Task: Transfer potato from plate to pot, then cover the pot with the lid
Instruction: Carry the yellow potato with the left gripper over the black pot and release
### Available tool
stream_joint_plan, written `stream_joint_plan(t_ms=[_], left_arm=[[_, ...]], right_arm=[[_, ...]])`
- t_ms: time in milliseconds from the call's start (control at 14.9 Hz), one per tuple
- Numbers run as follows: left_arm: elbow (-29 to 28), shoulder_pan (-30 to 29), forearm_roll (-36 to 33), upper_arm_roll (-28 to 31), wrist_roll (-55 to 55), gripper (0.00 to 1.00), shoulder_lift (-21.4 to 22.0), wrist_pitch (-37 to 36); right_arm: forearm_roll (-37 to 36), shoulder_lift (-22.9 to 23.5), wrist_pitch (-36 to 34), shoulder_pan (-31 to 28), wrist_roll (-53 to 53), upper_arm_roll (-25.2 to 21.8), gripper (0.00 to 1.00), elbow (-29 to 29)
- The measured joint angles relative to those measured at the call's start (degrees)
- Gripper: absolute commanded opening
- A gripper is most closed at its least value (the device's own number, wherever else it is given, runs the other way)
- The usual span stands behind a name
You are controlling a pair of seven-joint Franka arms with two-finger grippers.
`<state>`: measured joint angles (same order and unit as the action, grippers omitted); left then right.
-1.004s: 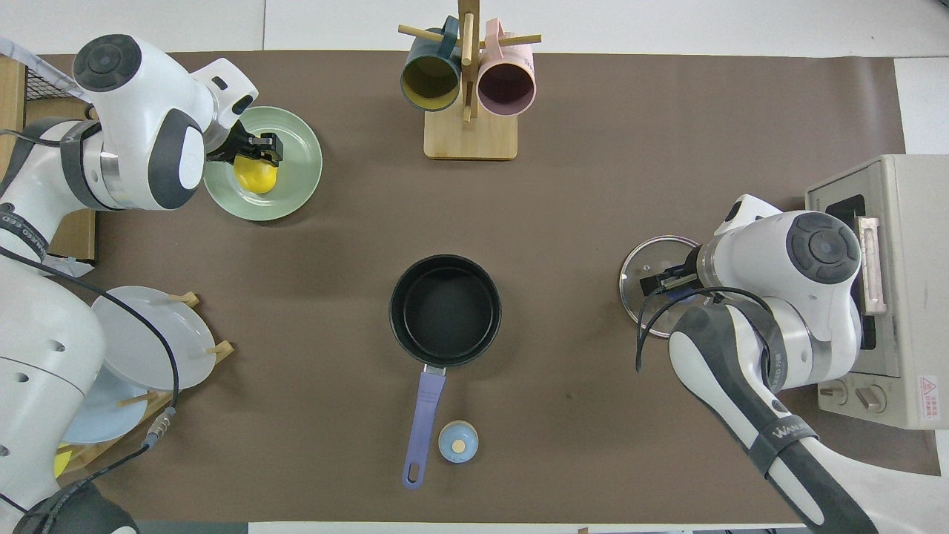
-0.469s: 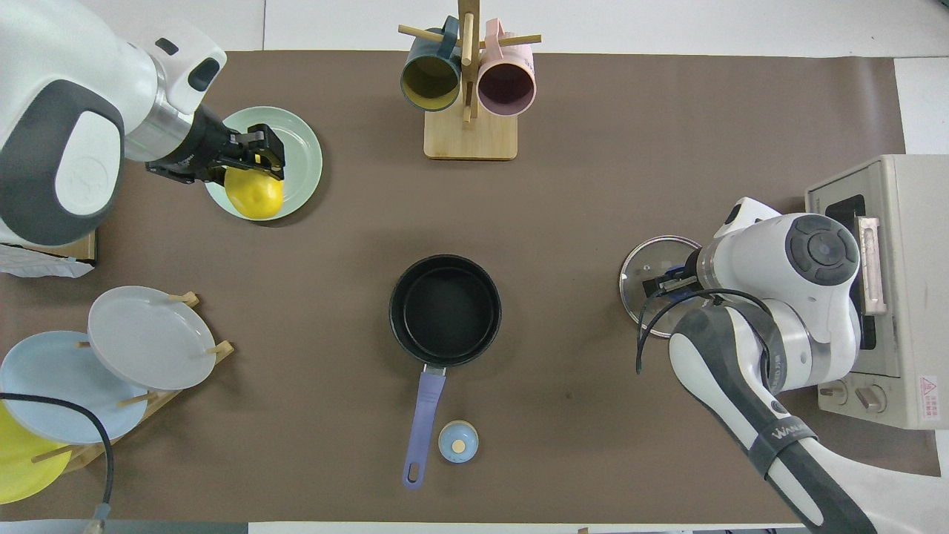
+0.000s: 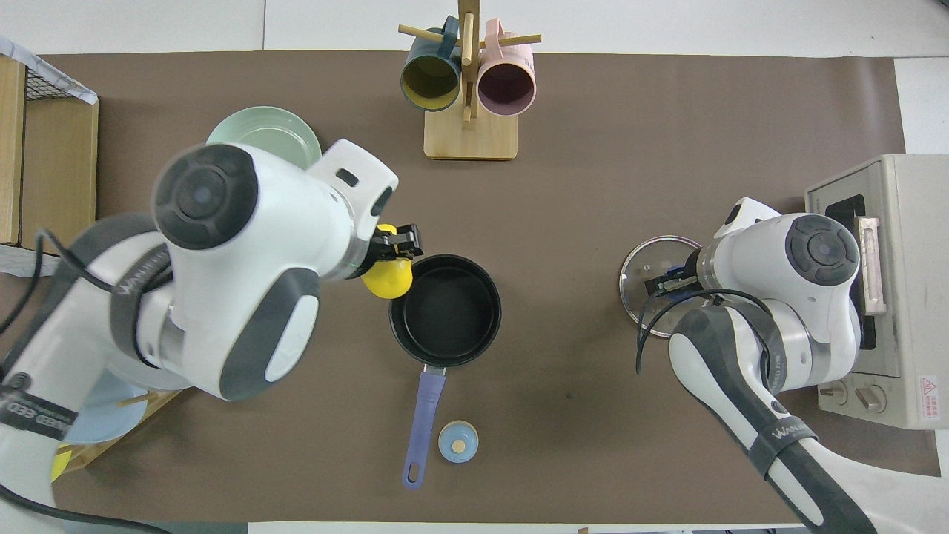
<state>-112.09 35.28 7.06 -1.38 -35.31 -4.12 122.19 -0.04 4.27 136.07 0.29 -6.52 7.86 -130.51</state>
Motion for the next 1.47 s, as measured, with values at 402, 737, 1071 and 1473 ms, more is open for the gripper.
stream_joint_plan(t_ms=[402,737,1071,1473], left_arm=[[-7.6,5.2,-2.9,0.2,-4.3,0.0,-2.5,10.9],[-8.5,5.6,-5.9,0.4,-6.2,0.0,-6.6,15.3],[-8.5,7.1,-7.1,0.4,-7.9,0.0,-9.2,17.1],[-8.5,7.2,-7.5,0.4,-7.7,0.0,-9.2,17.1]], right_arm=[[0.0,0.0,-4.8,0.1,0.0,0.1,0.23,2.6],[0.0,0.2,-11.5,0.4,0.0,1.1,0.0,8.7],[0.0,0.9,-12.5,0.9,0.0,1.9,0.0,10.3],[0.0,1.4,-12.5,0.9,0.0,1.9,0.0,10.6]])
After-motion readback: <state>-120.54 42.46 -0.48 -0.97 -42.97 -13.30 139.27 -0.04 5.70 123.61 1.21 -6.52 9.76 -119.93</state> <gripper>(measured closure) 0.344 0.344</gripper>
